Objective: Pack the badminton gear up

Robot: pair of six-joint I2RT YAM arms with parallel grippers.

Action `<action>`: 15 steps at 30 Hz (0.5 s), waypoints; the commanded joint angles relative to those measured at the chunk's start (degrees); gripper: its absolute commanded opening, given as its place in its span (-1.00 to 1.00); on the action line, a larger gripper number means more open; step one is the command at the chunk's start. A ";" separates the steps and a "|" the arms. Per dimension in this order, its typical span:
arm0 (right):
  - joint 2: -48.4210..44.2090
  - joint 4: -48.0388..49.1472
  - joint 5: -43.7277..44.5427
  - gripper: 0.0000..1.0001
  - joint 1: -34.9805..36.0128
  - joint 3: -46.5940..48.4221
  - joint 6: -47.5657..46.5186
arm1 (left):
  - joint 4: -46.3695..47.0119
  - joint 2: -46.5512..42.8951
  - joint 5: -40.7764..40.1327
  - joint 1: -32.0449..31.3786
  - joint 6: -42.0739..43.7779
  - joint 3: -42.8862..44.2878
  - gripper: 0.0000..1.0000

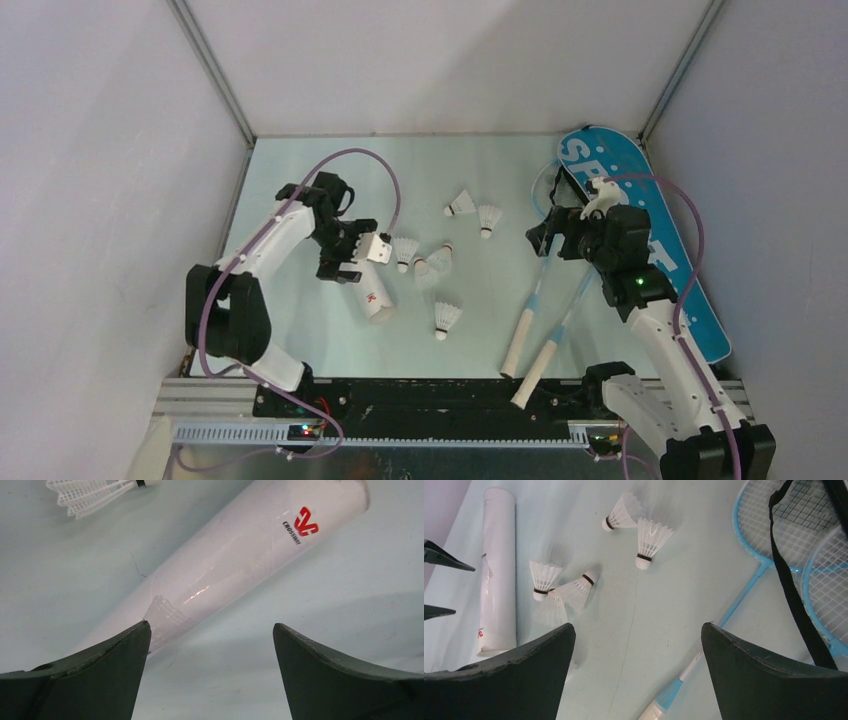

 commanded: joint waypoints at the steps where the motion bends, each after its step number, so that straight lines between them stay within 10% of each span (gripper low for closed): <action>1: 2.39 -1.81 -1.94 1.00 0.21 4.20 -1.43 | -0.93 2.99 -2.35 0.31 1.59 3.35 0.97; 15: 5.27 0.75 -5.46 1.00 0.30 5.64 0.26 | 9.97 9.50 -6.19 -0.19 3.25 -1.00 0.97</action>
